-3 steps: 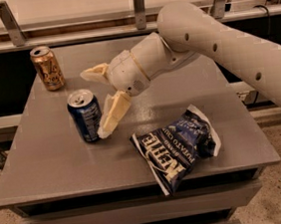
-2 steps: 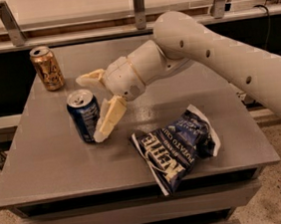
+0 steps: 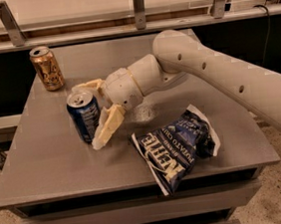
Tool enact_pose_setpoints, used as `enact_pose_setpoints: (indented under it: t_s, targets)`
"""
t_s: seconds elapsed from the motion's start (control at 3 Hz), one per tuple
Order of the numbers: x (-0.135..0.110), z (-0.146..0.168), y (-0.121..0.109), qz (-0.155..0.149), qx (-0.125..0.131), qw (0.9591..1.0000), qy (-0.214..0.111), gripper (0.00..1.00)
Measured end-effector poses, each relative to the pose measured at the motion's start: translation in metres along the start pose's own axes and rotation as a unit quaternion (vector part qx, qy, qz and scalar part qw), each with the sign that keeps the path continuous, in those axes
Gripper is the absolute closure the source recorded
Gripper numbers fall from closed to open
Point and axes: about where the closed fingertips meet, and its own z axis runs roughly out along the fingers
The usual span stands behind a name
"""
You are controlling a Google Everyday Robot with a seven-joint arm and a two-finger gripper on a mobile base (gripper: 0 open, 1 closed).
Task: Knock pepsi can over
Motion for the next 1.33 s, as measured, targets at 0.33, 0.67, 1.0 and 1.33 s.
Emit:
enact_pose_setpoints:
  t_s: [0.33,0.67,1.0,1.33]
  targets:
    - [0.0012,-0.001,0.0079,0.005,-0.008,0.9996,-0.025,0.0]
    - [0.0019,-0.0034,0.0123,0.006,-0.01,0.9989,-0.045,0.0]
    - [0.0035,-0.0038,0.0149,0.005,-0.01,0.9976,-0.068,0.18]
    - [0.0039,-0.0047,0.0159,0.003,-0.01,0.9964,-0.084,0.33]
